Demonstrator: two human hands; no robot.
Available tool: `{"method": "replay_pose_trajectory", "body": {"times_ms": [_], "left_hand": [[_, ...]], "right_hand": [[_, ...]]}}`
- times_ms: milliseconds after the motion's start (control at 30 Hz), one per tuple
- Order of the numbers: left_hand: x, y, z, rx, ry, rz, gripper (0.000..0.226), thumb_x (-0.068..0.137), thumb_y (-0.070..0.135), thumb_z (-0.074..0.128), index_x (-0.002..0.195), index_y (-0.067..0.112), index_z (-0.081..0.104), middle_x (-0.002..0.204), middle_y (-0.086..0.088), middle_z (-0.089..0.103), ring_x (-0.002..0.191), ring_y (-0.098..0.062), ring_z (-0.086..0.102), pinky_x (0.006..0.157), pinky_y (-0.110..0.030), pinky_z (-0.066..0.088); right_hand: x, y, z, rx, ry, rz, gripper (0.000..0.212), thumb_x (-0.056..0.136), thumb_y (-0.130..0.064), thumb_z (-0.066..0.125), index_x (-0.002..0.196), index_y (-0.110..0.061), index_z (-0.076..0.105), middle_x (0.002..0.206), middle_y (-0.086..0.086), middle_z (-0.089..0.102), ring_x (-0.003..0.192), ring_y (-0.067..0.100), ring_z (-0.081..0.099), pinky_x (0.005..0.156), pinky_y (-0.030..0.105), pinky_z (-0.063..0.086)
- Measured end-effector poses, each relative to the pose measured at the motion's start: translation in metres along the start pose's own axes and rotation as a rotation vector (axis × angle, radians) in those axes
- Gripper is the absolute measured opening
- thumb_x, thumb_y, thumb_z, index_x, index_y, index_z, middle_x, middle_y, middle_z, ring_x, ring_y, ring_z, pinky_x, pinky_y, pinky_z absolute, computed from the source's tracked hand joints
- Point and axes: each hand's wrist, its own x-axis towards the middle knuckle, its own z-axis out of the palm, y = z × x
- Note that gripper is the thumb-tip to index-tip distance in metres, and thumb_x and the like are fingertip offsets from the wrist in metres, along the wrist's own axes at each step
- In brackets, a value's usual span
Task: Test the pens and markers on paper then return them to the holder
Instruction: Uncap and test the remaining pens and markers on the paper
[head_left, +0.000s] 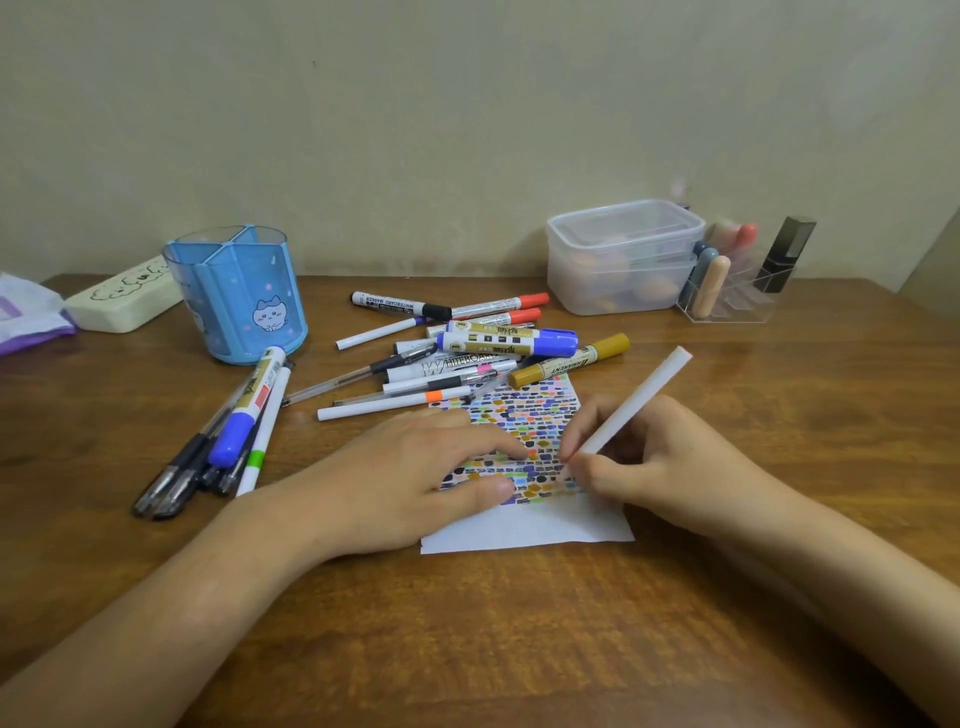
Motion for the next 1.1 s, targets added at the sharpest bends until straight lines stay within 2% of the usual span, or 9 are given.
{"method": "replay_pose_trajectory", "body": {"times_ms": [133,267,333,367,433,500,600,767,1100], "left_hand": [[-0.002,0.002,-0.004,-0.073,0.025,-0.03,0.036,0.105,0.041,0.032,0.139,0.047,0.045,0.132,0.027,0.051,0.119,0.011,0.041,0.1,-0.012,0.033],[-0.003,0.003,-0.005,-0.094,0.06,-0.041,0.037,0.106,0.037,0.027,0.139,0.047,0.042,0.138,0.028,0.047,0.124,0.014,0.038,0.102,-0.013,0.032],[-0.003,0.003,-0.004,-0.082,0.078,-0.039,0.034,0.106,0.039,0.026,0.136,0.048,0.04,0.125,0.031,0.05,0.112,0.019,0.041,0.089,-0.005,0.033],[-0.002,0.003,-0.003,-0.082,0.09,-0.046,0.03,0.106,0.041,0.027,0.132,0.048,0.039,0.11,0.032,0.052,0.102,0.021,0.043,0.08,-0.005,0.034],[-0.002,0.004,-0.003,-0.079,0.128,-0.06,0.021,0.105,0.041,0.029,0.122,0.046,0.042,0.09,0.026,0.051,0.091,0.014,0.048,0.068,-0.011,0.035],[-0.001,0.003,-0.005,-0.062,0.18,-0.048,0.016,0.105,0.039,0.035,0.112,0.043,0.048,0.089,0.022,0.056,0.09,0.004,0.053,0.066,-0.013,0.035],[0.0,0.003,-0.007,-0.06,0.245,-0.002,0.014,0.102,0.035,0.044,0.104,0.041,0.056,0.08,0.018,0.063,0.085,-0.001,0.058,0.063,-0.015,0.037],[-0.002,0.006,-0.008,-0.058,0.276,0.033,0.022,0.1,0.039,0.049,0.12,0.045,0.058,0.087,0.024,0.067,0.091,0.007,0.057,0.066,-0.009,0.036],[-0.001,0.009,-0.004,-0.121,0.288,0.088,0.022,0.1,0.04,0.048,0.119,0.041,0.059,0.084,0.02,0.067,0.089,-0.001,0.06,0.067,-0.015,0.042]], "right_hand": [[-0.001,-0.003,-0.002,0.196,0.066,0.053,0.014,0.085,-0.01,0.076,0.092,-0.008,0.063,0.076,0.016,0.067,0.063,0.016,0.062,0.057,0.025,0.053],[-0.002,-0.007,-0.004,0.243,0.076,0.059,0.016,0.084,-0.01,0.077,0.089,-0.006,0.063,0.068,0.01,0.063,0.056,0.012,0.058,0.054,0.021,0.049],[-0.002,-0.007,-0.004,0.261,0.075,0.063,0.013,0.086,-0.008,0.076,0.089,-0.006,0.064,0.068,0.007,0.066,0.057,0.014,0.059,0.054,0.023,0.049],[-0.002,-0.008,-0.004,0.266,0.078,0.064,0.01,0.087,-0.007,0.074,0.089,-0.007,0.065,0.07,0.004,0.068,0.059,0.014,0.061,0.055,0.024,0.05],[-0.003,-0.011,-0.003,0.294,0.091,0.073,0.002,0.093,-0.008,0.067,0.093,-0.006,0.067,0.077,0.002,0.075,0.063,0.014,0.064,0.057,0.026,0.05],[-0.003,-0.014,-0.001,0.332,0.103,0.088,0.009,0.098,-0.012,0.061,0.098,-0.006,0.068,0.086,0.003,0.078,0.066,0.015,0.066,0.058,0.027,0.051],[-0.004,-0.016,0.0,0.359,0.115,0.083,0.005,0.097,-0.01,0.061,0.099,-0.007,0.063,0.089,0.01,0.078,0.067,0.018,0.069,0.06,0.03,0.052],[-0.007,-0.018,-0.001,0.396,0.117,0.084,0.01,0.097,-0.012,0.061,0.093,-0.002,0.063,0.086,0.011,0.077,0.069,0.016,0.069,0.064,0.032,0.053],[-0.007,-0.018,-0.001,0.422,0.069,0.077,0.014,0.096,-0.014,0.062,0.099,0.0,0.062,0.091,0.013,0.077,0.072,0.02,0.071,0.063,0.029,0.055]]}}
